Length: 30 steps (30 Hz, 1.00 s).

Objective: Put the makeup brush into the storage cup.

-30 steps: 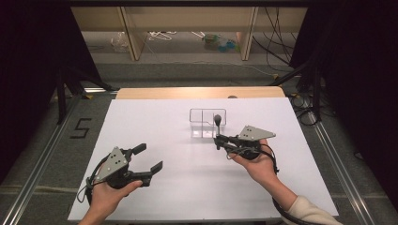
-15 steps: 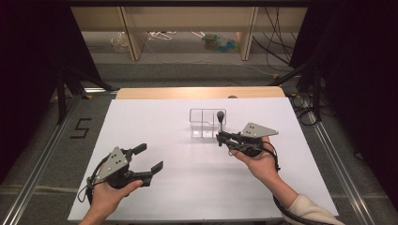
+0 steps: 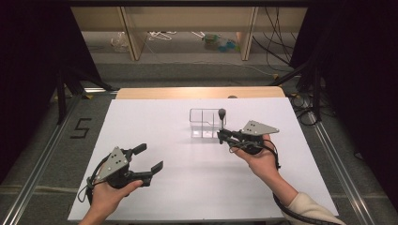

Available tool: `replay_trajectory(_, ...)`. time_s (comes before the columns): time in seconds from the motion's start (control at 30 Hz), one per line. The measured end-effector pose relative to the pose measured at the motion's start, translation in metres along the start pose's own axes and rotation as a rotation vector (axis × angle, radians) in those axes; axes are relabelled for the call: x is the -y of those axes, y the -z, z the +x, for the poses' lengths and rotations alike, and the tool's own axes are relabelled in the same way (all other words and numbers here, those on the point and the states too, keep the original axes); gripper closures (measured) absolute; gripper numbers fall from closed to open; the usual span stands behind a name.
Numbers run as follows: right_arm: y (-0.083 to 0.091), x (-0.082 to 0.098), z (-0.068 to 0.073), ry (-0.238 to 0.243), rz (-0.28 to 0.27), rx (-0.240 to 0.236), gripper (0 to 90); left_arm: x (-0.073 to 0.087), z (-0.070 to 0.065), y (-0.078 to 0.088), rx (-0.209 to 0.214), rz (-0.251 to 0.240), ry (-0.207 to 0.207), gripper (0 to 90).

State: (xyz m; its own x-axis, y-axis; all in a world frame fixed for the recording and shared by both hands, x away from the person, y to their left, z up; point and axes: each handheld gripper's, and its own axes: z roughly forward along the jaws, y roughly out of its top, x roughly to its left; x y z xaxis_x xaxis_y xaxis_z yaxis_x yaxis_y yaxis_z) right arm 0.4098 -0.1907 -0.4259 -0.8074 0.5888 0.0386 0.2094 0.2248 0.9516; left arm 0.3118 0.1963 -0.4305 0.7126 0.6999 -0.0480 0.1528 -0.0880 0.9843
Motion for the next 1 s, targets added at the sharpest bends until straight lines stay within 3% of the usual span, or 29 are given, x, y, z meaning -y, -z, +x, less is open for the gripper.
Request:
replay_trajectory(0.2, -0.0008, -0.0017, -0.0021, -0.001, -0.008, 0.007, 79.6, 0.0002, 0.0009, -0.0003, 0.004, 0.002, -0.008, 15.2)
replay_trajectory(0.3, -0.0027, -0.0016, -0.0026, -0.011, -0.023, 0.002, 79.7, 0.0008, -0.0007, -0.0005, -0.004, 0.002, 0.019, 15.2)
replay_trajectory(1.0, -0.0032, -0.0073, -0.0096, -0.013, -0.023, 0.027, 79.7, 0.0009, 0.0003, -0.0006, -0.002, 0.001, 0.009, 15.2)
